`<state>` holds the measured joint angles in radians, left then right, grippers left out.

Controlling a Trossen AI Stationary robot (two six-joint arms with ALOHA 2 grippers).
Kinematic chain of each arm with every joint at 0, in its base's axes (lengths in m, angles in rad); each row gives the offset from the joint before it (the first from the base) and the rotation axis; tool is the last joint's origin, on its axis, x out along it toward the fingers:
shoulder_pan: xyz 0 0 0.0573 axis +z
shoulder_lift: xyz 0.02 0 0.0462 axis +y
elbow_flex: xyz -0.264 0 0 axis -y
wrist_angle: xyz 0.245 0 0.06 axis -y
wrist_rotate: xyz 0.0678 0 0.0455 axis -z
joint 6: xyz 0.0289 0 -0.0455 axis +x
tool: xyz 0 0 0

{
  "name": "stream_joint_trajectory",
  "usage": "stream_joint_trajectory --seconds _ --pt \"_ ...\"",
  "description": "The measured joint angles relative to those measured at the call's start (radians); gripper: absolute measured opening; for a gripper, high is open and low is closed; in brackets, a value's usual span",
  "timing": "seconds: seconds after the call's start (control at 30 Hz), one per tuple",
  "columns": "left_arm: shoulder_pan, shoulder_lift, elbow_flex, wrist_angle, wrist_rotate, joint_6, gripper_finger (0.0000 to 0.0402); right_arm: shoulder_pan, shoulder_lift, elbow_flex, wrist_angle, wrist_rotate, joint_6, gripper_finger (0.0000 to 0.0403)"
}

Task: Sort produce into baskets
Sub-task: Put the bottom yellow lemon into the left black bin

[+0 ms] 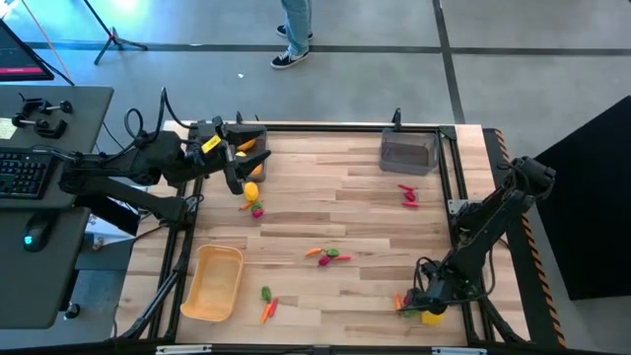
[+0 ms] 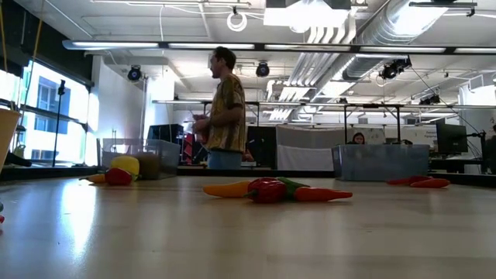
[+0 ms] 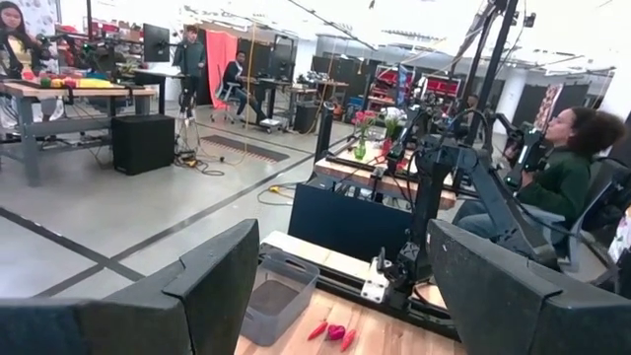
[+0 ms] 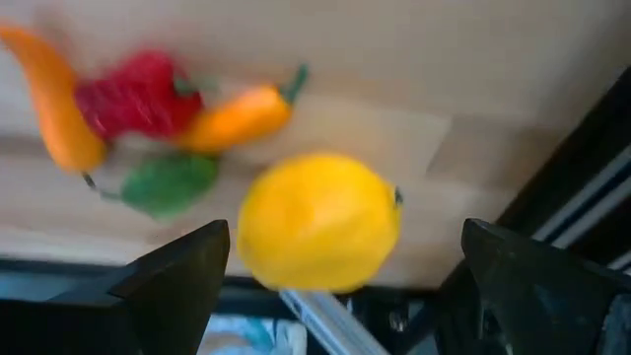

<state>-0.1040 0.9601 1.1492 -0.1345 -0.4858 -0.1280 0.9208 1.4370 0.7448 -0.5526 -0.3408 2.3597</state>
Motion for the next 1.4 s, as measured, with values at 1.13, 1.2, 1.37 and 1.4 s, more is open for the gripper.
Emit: stream_joint_trajectory --seconds 1.13,1.2,1.37,1.4 --pt "0.008 0.004 0.0 0.029 0.0 0.001 0.0278 -0.049 0.098 0.0 0.182 0.139 -0.214 0.0397" --pt "0.013 0.004 0.0 0.028 0.001 0.0 0.0278 -0.052 0.084 0.0 0.161 0.139 -0.22 0.0397" --pt "0.029 0.004 0.0 0.028 0.004 0.0 0.0278 -0.016 0.046 0.0 0.151 0.127 -0.1 0.0397" --pt "0.031 0.004 0.0 0.028 0.008 0.0 0.0278 -0.004 0.046 0.0 0.151 0.127 -0.075 0.0397"
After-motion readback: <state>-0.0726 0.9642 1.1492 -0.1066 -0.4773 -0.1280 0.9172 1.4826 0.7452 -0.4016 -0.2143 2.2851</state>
